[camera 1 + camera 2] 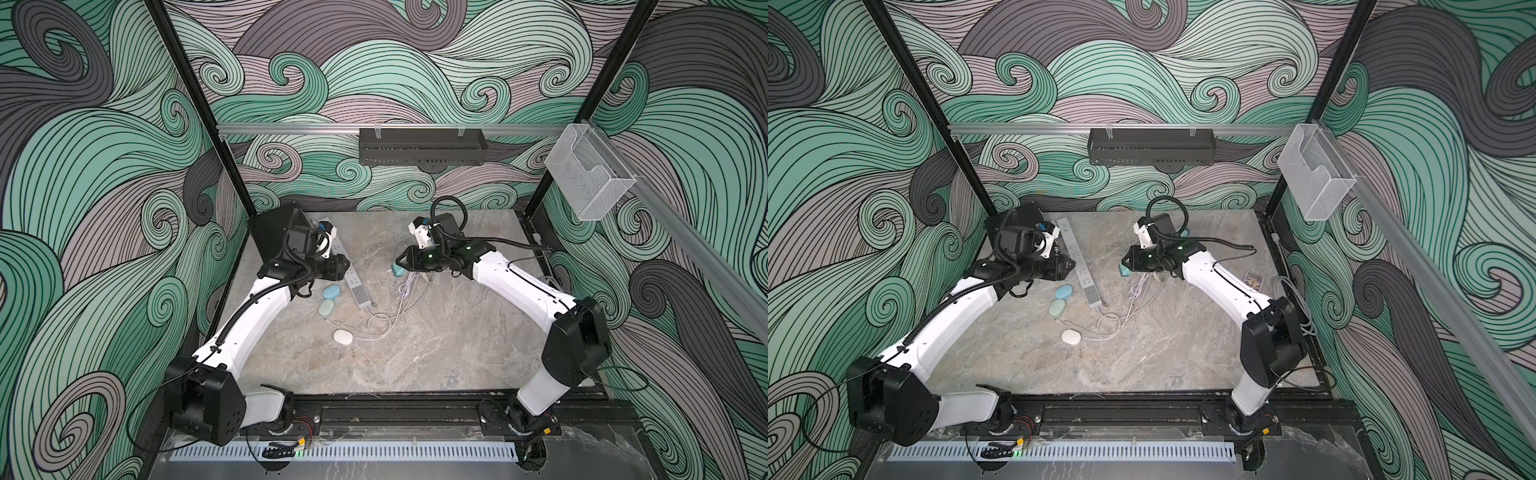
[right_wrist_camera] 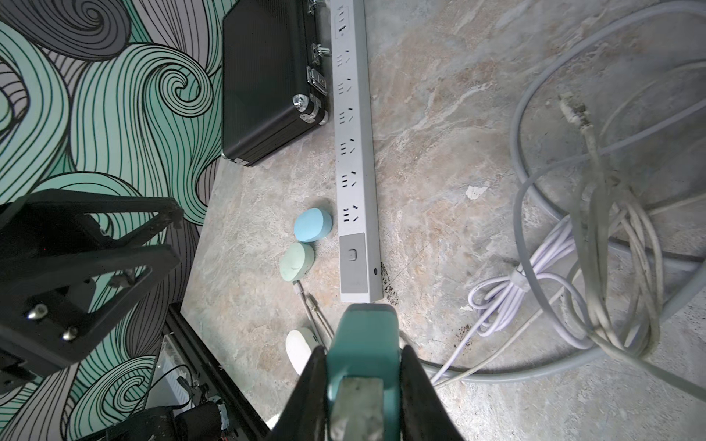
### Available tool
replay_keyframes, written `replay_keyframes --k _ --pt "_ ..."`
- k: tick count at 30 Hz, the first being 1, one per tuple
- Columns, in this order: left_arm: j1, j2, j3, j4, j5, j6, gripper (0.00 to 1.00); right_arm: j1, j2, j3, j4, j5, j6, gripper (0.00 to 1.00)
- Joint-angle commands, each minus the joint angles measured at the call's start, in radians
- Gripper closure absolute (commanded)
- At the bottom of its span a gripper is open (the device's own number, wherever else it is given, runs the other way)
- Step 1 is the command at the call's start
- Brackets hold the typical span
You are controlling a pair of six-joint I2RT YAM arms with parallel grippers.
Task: Charge the bluetooth headset
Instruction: Move the socket to the center of the board.
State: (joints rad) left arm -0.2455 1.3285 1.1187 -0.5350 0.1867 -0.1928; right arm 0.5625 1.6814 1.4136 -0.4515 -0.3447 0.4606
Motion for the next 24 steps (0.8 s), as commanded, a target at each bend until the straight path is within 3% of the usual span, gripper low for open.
replay_keyframes --k 1,6,10,15,24 --pt "0.009 0.101 0.093 -0.153 -0.048 -0.188 0.39 -0.005 -0.005 -0.005 0.015 0.036 -0.006 0.87" --pt "0.022 0.352 0.323 -0.360 -0.036 -0.284 0.39 -0.004 -0.024 -0.034 0.014 0.044 0.003 0.87" --pt "0.020 0.520 0.450 -0.408 -0.048 -0.327 0.39 -0.009 -0.034 -0.057 0.017 0.045 0.001 0.87" --pt "0.020 0.654 0.557 -0.447 -0.141 -0.357 0.30 -0.024 -0.046 -0.078 0.026 0.029 0.006 0.87" --pt "0.019 0.790 0.649 -0.376 -0.103 -0.396 0.28 -0.059 -0.045 -0.099 0.050 -0.011 0.007 0.87"
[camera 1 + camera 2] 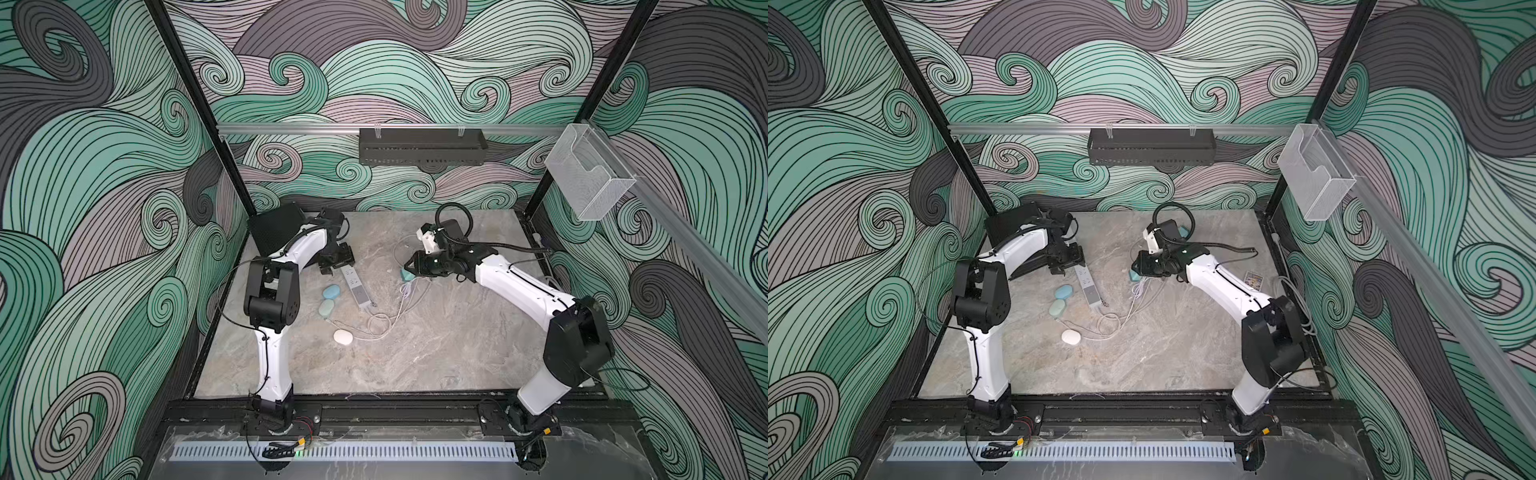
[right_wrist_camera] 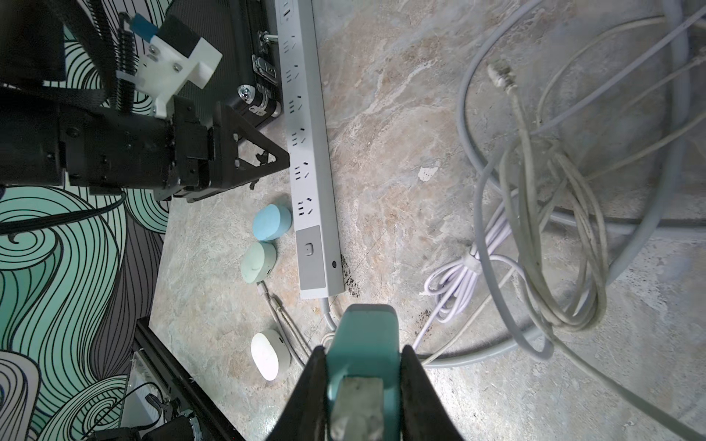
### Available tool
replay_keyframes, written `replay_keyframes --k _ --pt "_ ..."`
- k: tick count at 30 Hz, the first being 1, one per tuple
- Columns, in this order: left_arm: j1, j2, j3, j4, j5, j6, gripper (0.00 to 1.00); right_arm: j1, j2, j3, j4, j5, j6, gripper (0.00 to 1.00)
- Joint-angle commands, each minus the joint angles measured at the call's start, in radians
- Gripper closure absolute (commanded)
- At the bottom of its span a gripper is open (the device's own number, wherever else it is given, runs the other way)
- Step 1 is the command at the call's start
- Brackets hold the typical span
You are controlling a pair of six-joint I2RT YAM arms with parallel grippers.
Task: Charge the bluetooth headset
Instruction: Move the socket to the center of the board.
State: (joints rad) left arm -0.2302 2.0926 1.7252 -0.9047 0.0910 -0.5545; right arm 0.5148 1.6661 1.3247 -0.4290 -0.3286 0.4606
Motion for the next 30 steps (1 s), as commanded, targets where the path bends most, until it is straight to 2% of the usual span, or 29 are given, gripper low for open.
replay_keyframes --k 1,5,11,20,23,26,30 --pt "0.004 0.037 0.049 -0.005 -0.011 -0.037 0.29 -0.013 -0.030 -0.010 0.030 -0.032 0.008 0.87" --pt "0.004 0.096 0.086 -0.025 -0.034 -0.032 0.34 -0.018 -0.034 -0.007 0.035 -0.043 0.007 0.87" --pt "-0.012 0.114 0.081 0.034 -0.022 -0.026 0.34 -0.028 -0.046 -0.010 0.035 -0.053 0.001 0.88" --pt "-0.035 0.171 0.097 0.016 -0.033 -0.023 0.37 -0.038 -0.066 -0.016 0.035 -0.066 0.004 0.88" --pt "-0.049 0.174 0.095 0.019 -0.028 -0.022 0.45 -0.044 -0.074 -0.027 0.035 -0.066 0.003 0.88" --pt "-0.070 0.155 0.084 0.030 -0.014 -0.022 0.61 -0.048 -0.089 -0.042 0.034 -0.060 -0.006 0.89" --pt "-0.119 0.117 0.046 0.053 0.012 -0.046 0.78 -0.059 -0.118 -0.071 0.035 -0.045 -0.021 0.89"
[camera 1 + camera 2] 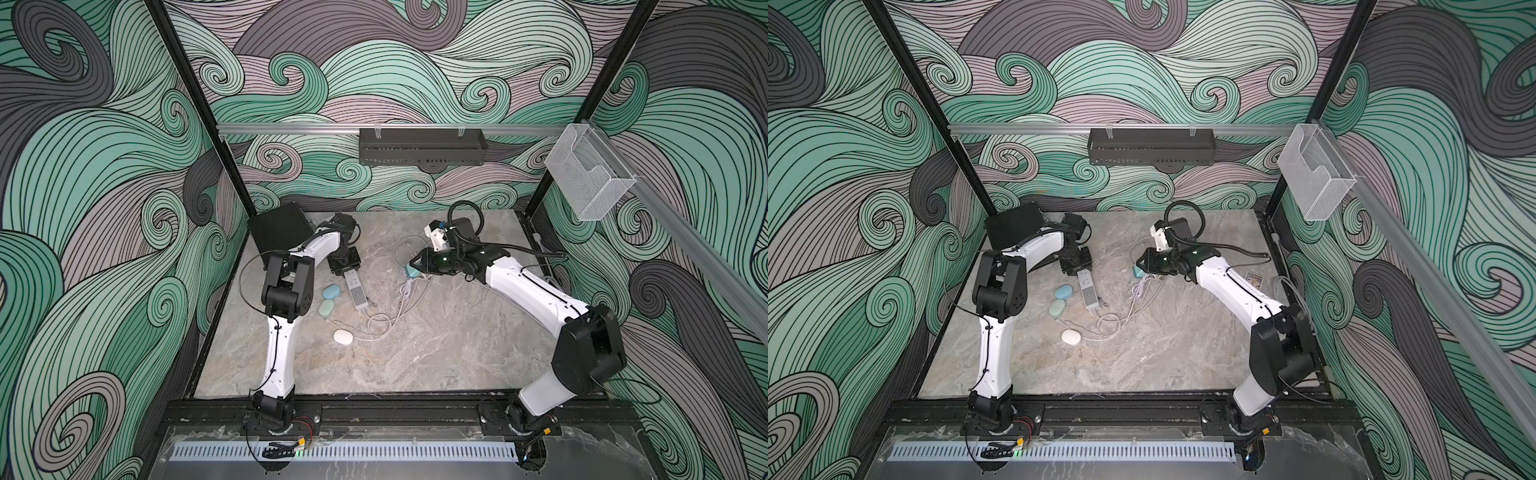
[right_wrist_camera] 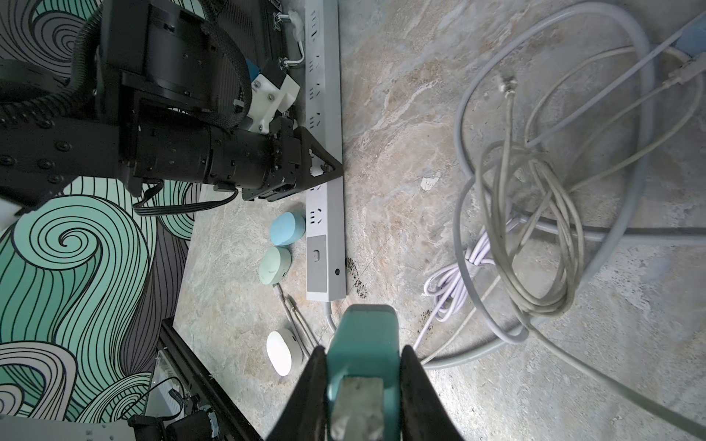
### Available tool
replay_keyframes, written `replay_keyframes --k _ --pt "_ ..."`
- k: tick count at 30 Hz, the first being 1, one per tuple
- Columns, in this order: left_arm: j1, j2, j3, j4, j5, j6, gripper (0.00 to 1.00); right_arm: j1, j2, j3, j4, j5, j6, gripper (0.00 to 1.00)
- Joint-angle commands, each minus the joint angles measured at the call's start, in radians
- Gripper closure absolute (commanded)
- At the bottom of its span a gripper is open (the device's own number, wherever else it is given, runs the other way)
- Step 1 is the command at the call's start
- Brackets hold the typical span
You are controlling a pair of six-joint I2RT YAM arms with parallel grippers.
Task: Charge the bluetooth headset
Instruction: Move the socket to the center of the board.
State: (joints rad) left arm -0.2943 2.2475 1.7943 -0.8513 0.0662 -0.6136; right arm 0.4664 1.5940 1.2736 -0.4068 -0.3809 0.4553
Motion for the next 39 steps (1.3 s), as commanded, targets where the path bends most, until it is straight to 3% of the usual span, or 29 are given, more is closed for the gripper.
replay_keyframes --k 1,9,20,25,28,33,39 --pt "-0.071 -0.049 -0.036 0.008 0.038 0.007 0.79 -0.013 -0.054 -0.027 0.013 0.012 -0.022 0.90" --pt "-0.210 -0.062 -0.085 0.071 0.044 -0.083 0.80 -0.047 -0.086 -0.070 0.000 0.029 -0.054 0.91" --pt "-0.301 0.009 0.029 0.015 0.050 -0.058 0.77 -0.054 -0.149 -0.121 -0.006 0.070 -0.055 0.92" --pt "-0.284 -0.013 0.080 -0.026 0.044 0.007 0.49 -0.040 -0.156 -0.142 0.027 0.102 -0.005 0.92" --pt "-0.251 -0.045 0.119 -0.053 0.064 0.051 0.39 -0.010 -0.157 -0.154 0.042 0.152 0.009 0.93" --pt "-0.164 -0.220 0.036 -0.028 0.108 0.084 0.33 0.071 -0.157 -0.175 0.090 0.262 0.034 0.92" --pt "-0.040 -0.532 -0.321 0.088 0.181 0.080 0.35 0.161 -0.144 -0.221 0.207 0.399 0.099 0.92"
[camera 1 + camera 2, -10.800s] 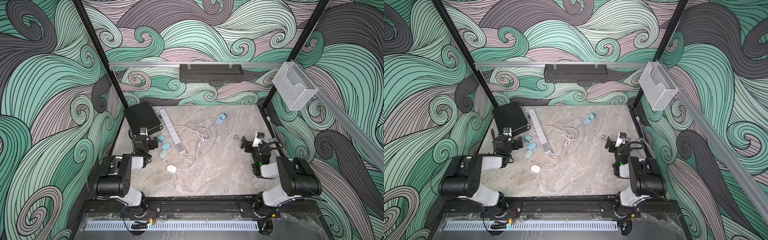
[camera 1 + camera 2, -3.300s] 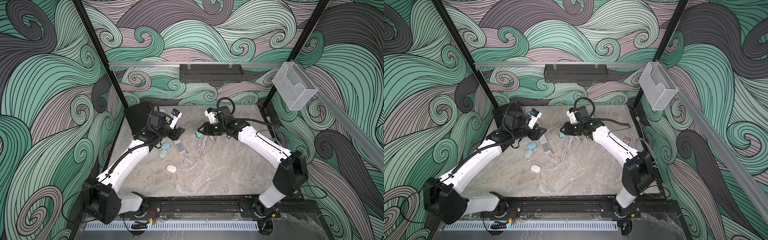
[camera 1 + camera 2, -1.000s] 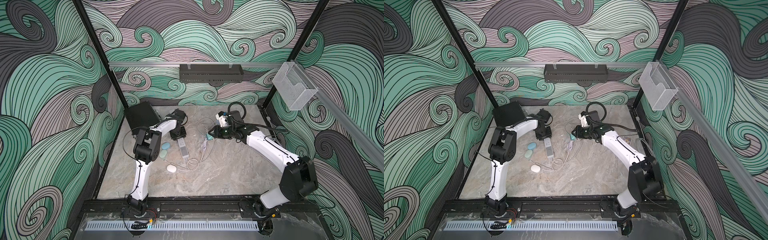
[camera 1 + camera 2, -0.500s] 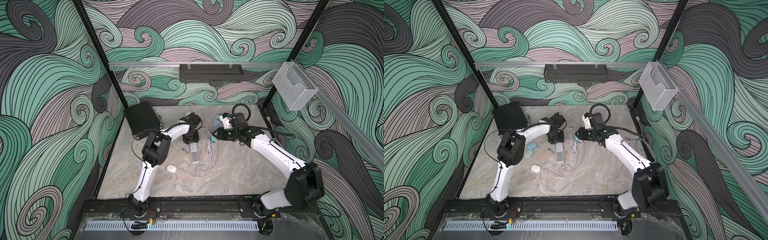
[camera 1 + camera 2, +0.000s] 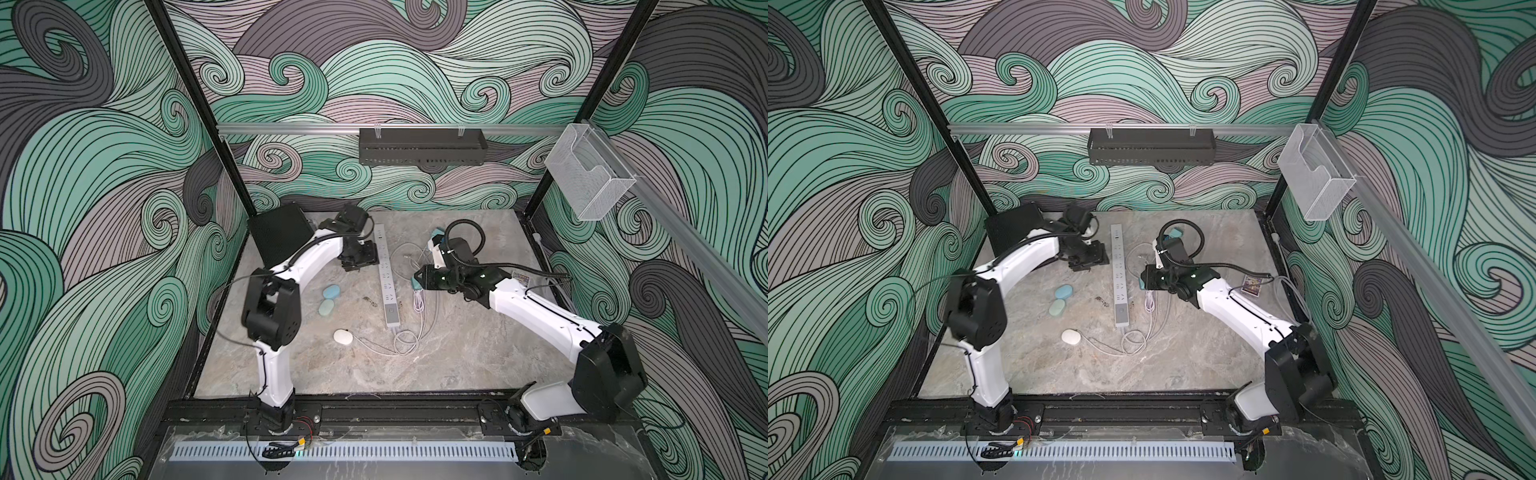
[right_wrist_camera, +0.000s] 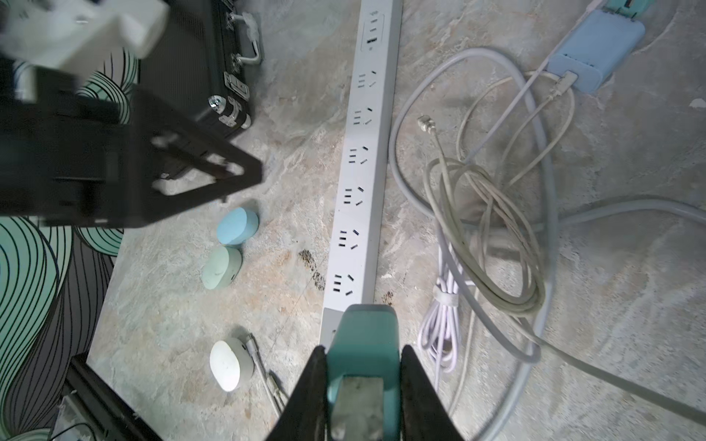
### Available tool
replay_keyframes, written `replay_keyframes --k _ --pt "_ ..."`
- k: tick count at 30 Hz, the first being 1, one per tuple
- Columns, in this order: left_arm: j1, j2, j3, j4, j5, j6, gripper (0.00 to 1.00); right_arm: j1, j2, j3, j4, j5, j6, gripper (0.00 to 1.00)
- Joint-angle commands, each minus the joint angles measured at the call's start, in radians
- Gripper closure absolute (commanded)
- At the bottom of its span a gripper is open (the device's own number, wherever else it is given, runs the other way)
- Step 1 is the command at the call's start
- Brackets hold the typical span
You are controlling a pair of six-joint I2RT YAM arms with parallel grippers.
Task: Charge the bluetooth headset
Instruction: Move the socket to the center of the board, then insert the plug into the socket.
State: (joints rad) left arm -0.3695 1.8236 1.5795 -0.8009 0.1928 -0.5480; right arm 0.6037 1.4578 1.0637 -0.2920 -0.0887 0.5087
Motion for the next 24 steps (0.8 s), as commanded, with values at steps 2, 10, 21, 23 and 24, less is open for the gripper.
replay_keyframes --k 2,10,21,23,24 --pt "0.067 -0.191 -0.234 0.104 0.122 0.031 0.38 0.041 0.028 0.004 0.108 0.119 0.054 0.92" --pt "0.090 -0.325 -0.480 0.239 0.249 0.086 0.39 0.144 0.129 0.046 0.156 0.216 0.058 0.92" --pt "0.122 -0.282 -0.476 0.227 0.243 0.124 0.40 0.133 0.354 0.330 0.100 0.238 -0.066 0.94" --pt "0.126 -0.280 -0.469 0.238 0.260 0.125 0.40 0.111 0.421 0.408 0.084 0.211 -0.095 0.94" --pt "0.128 -0.281 -0.466 0.245 0.270 0.123 0.40 0.101 0.451 0.448 0.069 0.201 -0.105 0.94"
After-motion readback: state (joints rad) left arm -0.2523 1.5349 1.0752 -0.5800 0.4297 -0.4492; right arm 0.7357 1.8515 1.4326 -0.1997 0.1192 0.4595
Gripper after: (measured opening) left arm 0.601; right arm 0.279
